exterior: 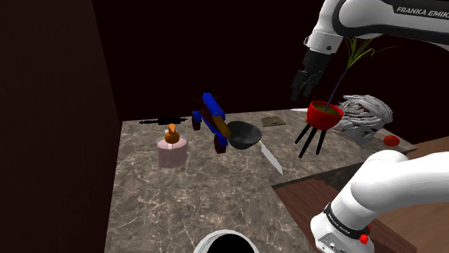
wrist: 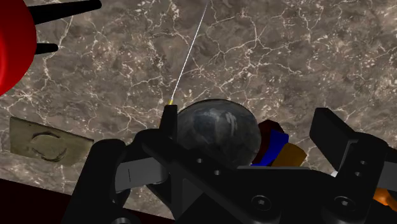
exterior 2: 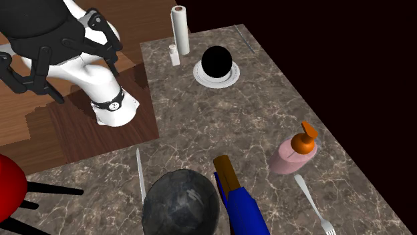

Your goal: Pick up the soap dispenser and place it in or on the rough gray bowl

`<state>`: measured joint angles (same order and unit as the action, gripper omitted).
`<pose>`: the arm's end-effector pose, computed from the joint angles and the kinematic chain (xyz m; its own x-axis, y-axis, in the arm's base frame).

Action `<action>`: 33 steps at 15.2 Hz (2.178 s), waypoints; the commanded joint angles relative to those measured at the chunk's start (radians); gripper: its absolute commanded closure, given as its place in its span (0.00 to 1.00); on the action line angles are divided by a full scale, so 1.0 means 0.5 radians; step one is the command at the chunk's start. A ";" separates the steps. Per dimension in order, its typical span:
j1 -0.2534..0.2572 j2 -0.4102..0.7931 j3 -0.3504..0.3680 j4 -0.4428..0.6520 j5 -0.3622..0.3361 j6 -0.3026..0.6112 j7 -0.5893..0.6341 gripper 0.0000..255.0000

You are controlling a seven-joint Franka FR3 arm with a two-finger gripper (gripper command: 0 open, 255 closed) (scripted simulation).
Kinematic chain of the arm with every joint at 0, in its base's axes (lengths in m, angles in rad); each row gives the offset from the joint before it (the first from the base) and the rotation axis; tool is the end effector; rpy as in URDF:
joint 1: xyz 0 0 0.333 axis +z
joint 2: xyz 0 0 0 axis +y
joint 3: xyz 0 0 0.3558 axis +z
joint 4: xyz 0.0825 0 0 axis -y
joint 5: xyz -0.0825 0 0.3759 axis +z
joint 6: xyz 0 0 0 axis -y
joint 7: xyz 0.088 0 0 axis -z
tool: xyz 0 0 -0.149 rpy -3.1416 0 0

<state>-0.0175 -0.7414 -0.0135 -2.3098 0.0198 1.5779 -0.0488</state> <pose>0.2856 -0.0072 0.5864 0.9997 0.0211 0.0109 0.0214 -0.9994 -0.0284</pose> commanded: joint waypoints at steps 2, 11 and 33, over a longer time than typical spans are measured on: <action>0.013 0.041 0.034 0.005 0.021 0.037 0.036 0.00; 0.110 0.495 0.329 0.158 0.145 0.349 0.354 0.00; 0.408 2.068 0.789 1.412 -0.261 0.602 1.192 0.00</action>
<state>0.1713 0.2509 0.3779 -1.6508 -0.0938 1.8879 0.5275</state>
